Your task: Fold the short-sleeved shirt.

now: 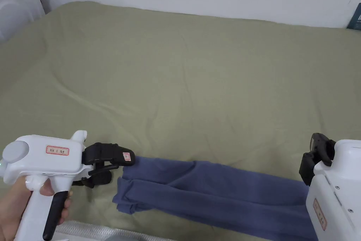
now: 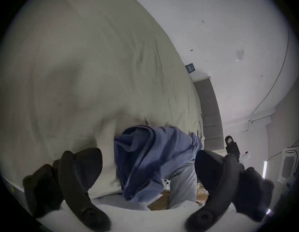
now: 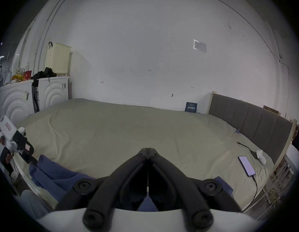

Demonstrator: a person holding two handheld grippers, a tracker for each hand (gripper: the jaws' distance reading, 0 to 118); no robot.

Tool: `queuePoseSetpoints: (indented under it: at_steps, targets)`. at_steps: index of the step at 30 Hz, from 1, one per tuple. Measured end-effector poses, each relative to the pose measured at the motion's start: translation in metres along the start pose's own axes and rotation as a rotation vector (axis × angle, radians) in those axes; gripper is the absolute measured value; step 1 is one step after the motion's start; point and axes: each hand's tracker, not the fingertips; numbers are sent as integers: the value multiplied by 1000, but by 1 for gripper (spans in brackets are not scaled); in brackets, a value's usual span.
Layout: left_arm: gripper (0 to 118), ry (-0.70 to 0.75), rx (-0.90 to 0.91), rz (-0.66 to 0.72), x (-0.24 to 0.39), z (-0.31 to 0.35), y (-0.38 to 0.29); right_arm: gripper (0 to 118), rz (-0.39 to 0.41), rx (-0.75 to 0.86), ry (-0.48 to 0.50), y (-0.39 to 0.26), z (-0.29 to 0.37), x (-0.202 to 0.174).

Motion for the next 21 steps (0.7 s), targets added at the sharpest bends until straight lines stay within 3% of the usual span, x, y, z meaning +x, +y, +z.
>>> queuePoseSetpoints:
  at_steps: [5, 9, 10, 11, 12, 13, 17, 21]
  targets:
    - [113, -29, -106, -24, -4, -39, -1, 1, 5, -11, 2, -2, -1, -1]
    - [111, -6, -79, 18, 2, -52, -2, 1, 13, -17, 7, -4, 0, -1]
    - [102, 14, -88, -15, 8, -52, -3, 1, 20, -20, 5, -5, 1, -2]
    - [79, 69, -77, -56, 14, -52, -4, 1, 20, -18, 10, -5, 2, -3]
    - [28, 157, -65, -71, 12, -46, -6, 1, 18, -16, 12, -5, 3, -3]
    - [6, 202, -55, -48, 8, -47, -4, 1, 15, -16, 13, -5, 4, -2]
    - [6, 213, -7, -81, 5, -41, -1, 1, 3, -10, 18, -2, 8, 4]
    - [6, 181, 39, -19, 18, -14, -1, 1, -3, -5, 16, 3, 10, 15]
